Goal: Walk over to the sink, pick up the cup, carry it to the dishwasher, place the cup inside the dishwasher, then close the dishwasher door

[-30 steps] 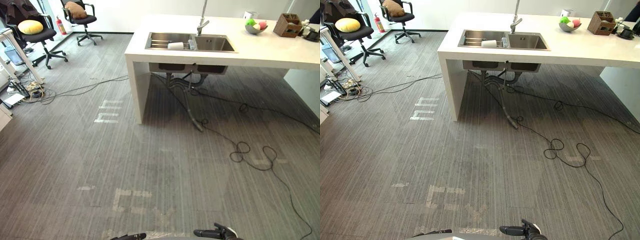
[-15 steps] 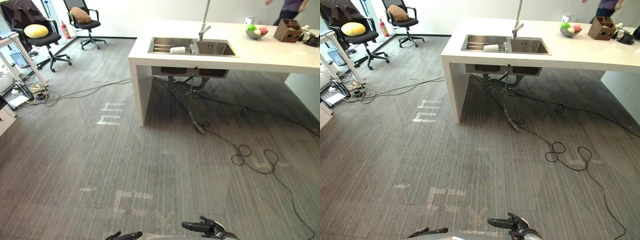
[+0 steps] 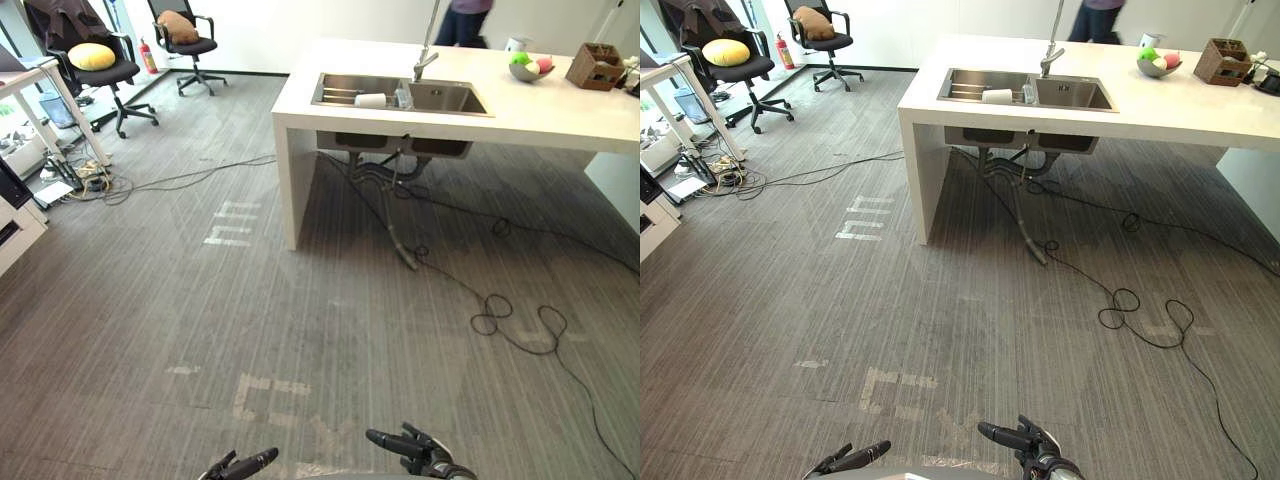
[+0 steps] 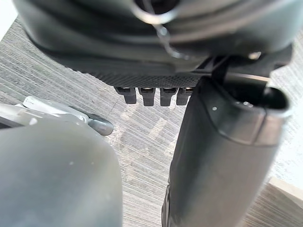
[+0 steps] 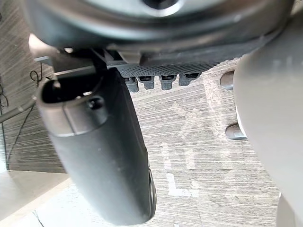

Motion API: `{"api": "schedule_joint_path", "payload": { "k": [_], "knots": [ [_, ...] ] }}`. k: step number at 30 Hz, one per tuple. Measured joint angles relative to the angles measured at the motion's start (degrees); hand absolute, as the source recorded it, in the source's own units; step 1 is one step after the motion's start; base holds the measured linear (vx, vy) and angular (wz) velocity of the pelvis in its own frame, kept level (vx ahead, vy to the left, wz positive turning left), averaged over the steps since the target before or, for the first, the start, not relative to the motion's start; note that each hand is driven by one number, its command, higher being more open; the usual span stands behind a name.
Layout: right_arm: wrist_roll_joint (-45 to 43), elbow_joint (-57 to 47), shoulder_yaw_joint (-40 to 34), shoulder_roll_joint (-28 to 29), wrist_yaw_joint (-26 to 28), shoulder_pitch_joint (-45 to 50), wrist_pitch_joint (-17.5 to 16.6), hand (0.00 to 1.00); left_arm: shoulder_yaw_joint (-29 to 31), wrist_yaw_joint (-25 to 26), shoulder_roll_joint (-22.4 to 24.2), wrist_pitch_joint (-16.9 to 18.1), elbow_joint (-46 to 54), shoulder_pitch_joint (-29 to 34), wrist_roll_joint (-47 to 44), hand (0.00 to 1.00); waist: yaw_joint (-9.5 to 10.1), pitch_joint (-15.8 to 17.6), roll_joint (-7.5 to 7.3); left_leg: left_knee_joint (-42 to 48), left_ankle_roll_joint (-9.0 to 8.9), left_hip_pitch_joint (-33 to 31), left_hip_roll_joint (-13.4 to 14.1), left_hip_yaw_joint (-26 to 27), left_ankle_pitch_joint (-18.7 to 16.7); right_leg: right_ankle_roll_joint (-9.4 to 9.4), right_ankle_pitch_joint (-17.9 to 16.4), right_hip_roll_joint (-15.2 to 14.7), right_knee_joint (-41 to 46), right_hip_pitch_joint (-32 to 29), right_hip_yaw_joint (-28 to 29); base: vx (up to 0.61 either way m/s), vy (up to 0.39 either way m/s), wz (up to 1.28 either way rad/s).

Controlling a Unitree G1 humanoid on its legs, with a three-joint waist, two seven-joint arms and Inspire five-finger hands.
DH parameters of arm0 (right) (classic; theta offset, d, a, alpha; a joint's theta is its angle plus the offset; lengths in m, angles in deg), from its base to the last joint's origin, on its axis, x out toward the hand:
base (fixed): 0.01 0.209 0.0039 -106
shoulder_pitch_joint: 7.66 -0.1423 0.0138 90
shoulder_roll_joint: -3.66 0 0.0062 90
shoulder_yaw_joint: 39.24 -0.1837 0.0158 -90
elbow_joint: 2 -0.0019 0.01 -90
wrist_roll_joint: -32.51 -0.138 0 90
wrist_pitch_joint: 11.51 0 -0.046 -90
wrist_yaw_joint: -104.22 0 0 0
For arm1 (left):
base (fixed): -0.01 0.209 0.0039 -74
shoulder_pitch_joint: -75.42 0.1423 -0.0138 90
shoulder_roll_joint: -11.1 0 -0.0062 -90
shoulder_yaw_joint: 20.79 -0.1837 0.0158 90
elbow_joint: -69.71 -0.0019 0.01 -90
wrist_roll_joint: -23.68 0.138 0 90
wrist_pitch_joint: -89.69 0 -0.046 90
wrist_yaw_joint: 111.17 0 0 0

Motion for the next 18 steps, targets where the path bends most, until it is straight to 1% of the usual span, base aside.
{"api": "schedule_joint_path", "payload": {
  "k": [1, 2, 3, 4, 5, 6, 7, 8, 9, 11, 12, 13, 14, 15, 16, 17, 18],
  "knots": [
    [-0.1, -0.5, -0.2, 0.1, -0.1, 0.1, -0.1, 1.0, 0.0, 0.0, 0.0, 0.1, 0.1, 0.0, 0.0, 1.0, -0.04, 0.5, -0.21, 0.0, 0.24, 0.2, -0.3, -0.2, -0.4, 0.29, -1.8, -0.7, 3.1, -1.0, -0.6, -0.1, 0.019, 0.41],
    [-0.3, -1.2, -1.2, 0.2, -0.2, 0.5, -0.1, 1.0, 0.0, -0.1, -0.2, 0.1, 0.2, 0.0, 0.0, 1.0, -0.07, 0.7, -0.61, 0.0, 1.21, 0.5, -1.1, 0.1, -1.0, 1.23, -4.7, -2.5, 7.9, -2.8, -1.5, -0.07, 0.062, 0.67],
    [-0.6, -1.8, -1.2, 0.1, -1.0, 1.4, -0.1, 1.0, 0.0, -0.2, -0.5, 0.1, 0.6, 0.2, -0.1, 1.0, 0.15, 0.5, -1.47, 1.5, 1.91, 0.3, -2.9, 0.8, -1.8, 3.11, -7.9, -5.3, 12.9, -4.7, -2.4, 0.0, 0.078, 0.59],
    [-0.7, -2.0, -1.2, 0.1, -1.1, 1.5, -0.1, 1.0, 0.0, -0.2, -0.5, 0.1, 0.8, 0.4, 0.0, 1.0, 0.24, 0.6, -1.55, 2.2, 2.09, 0.0, -3.0, 1.1, -2.1, 3.53, -8.4, -5.8, 14.1, -5.0, -2.5, 0.05, 0.092, 0.38],
    [-0.8, -2.3, -1.2, -0.3, -1.4, 1.5, -0.1, 1.0, 0.1, -0.1, -0.7, 0.3, 0.9, 1.2, 0.0, 1.0, 0.39, 1.3, -1.89, 3.9, 3.88, -0.3, -3.6, 2.6, -3.5, 4.86, -10.3, -7.8, 20.2, -6.7, -2.1, 0.02, 0.093, -0.07],
    [-0.9, -2.7, -1.1, -0.8, -1.5, 1.2, 0.0, 1.0, 0.5, 0.5, -0.9, -0.7, 0.4, 2.3, 0.4, 1.0, 0.12, 1.6, -1.4, 3.4, 4.6, 0.9, -3.8, 3.0, -3.9, 4.0, -10.3, -8.3, 28.1, -10.0, 0.3, 0.02, 0.099, -0.1],
    [-1.2, -3.2, -1.0, -0.6, -1.4, 1.1, -0.1, 1.0, 0.7, 0.8, -1.0, -1.4, 0.4, 2.8, 0.7, 1.0, -0.07, 1.7, -1.31, 3.4, 4.8, 1.3, -3.6, 2.9, -4.1, 3.41, -10.7, -8.2, 30.3, -11.2, 1.1, 0.06, 0.093, -0.11],
    [-1.8, -3.3, -1.1, -0.4, -1.4, 1.1, -0.6, 1.0, 1.5, 1.3, -0.8, -2.3, 0.3, 3.2, 0.5, 1.0, -0.17, 1.8, -1.3, 3.3, 4.92, 2.0, -2.9, 3.0, -4.5, 2.47, -11.3, -7.4, 30.2, -12.6, 0.9, 0.08, 0.059, 0.01],
    [-1.9, -3.1, -1.1, -0.3, -1.4, 1.2, -0.6, 1.0, 1.7, 1.6, -0.8, -2.7, 0.3, 3.2, 0.5, 1.0, -0.13, 1.7, -0.99, 3.2, 4.9, 2.3, -2.4, 3.0, -4.7, 2.43, -11.3, -7.0, 28.7, -12.9, 0.5, 0.11, 0.041, -0.03],
    [-2.4, -2.5, -1.1, -0.3, -1.3, 0.6, -0.9, 1.0, 2.4, 2.1, -0.6, -4.0, 0.1, 2.3, 0.9, 1.0, -0.19, 2.2, -0.49, 3.3, 4.08, 3.6, 0.0, 3.0, -5.7, 2.29, -10.4, -4.2, 20.5, -14.6, -1.1, 0.15, 0.021, -0.09],
    [-2.5, -2.4, -1.2, -0.2, -1.3, 0.5, -0.9, 1.0, 2.6, 2.0, -0.6, -4.3, 0.0, 2.0, 1.2, 1.0, -0.2, 2.2, -0.46, 3.6, 3.76, 3.7, 0.7, 3.0, -6.2, 2.23, -9.4, -3.5, 19.2, -15.5, -1.5, 0.26, 0.029, -0.08],
    [-2.7, -2.4, -1.4, -0.1, -1.2, 0.5, -0.8, 1.0, 3.9, 1.8, -0.4, -4.8, 0.0, 1.4, 2.3, 1.0, -0.23, 2.2, -0.37, 4.3, 3.43, 4.0, 2.0, 3.0, -7.5, 2.37, -6.9, -2.1, 17.4, -18.0, -1.7, 0.31, 0.032, -0.04],
    [-2.7, -2.6, -2.1, -0.1, -0.9, 0.7, -0.4, 1.0, 4.5, 1.5, -0.2, -5.2, 0.0, 0.8, 3.3, 1.0, -0.22, 2.4, -0.14, 5.3, 3.16, 4.5, 3.1, 2.9, -9.1, 2.06, -4.2, -1.3, 16.3, -21.0, -1.9, 0.34, 0.031, -0.02],
    [-2.9, -3.2, -2.7, -0.1, -0.8, 0.9, 0.0, 1.0, 4.7, 1.4, -0.1, -5.4, 0.1, 0.7, 3.4, 1.0, -0.22, 2.5, -0.01, 5.8, 3.03, 5.0, 3.4, 2.8, -10.0, 1.78, -2.9, -1.0, 15.8, -22.4, -2.0, 0.34, 0.011, 0.05],
    [-2.9, -4.4, -3.4, -0.1, -0.4, 1.6, 0.5, 1.0, 5.3, 1.3, 0.1, -5.8, 0.2, 0.6, 3.6, 1.0, -0.2, 3.1, 0.05, 6.4, 2.34, 7.0, 3.7, 2.7, -11.8, 1.5, -0.5, -0.4, 14.2, -24.1, -1.9, 0.37, -0.006, 0.15],
    [-2.9, -6.1, -3.8, 0.0, 0.0, 2.5, 0.7, 1.0, 6.5, 1.1, 0.3, -6.0, 0.4, 0.6, 4.7, 1.0, -0.15, 3.3, -0.1, 7.1, 1.51, 9.2, 3.6, 2.2, -13.8, 1.43, 0.8, -0.4, 13.3, -24.9, -1.7, 0.4, -0.022, 0.24],
    [-2.9, -6.9, -4.0, 0.1, 0.2, 2.8, 0.7, 1.0, 6.9, 1.1, 0.4, -6.0, 0.4, 0.6, 4.8, 1.0, -0.22, 3.3, -0.08, 7.7, 0.79, 10.4, 3.6, 1.8, -15.0, 1.05, 1.1, -0.4, 13.6, -25.1, -1.6, 0.46, -0.061, 0.49]
  ]
}}
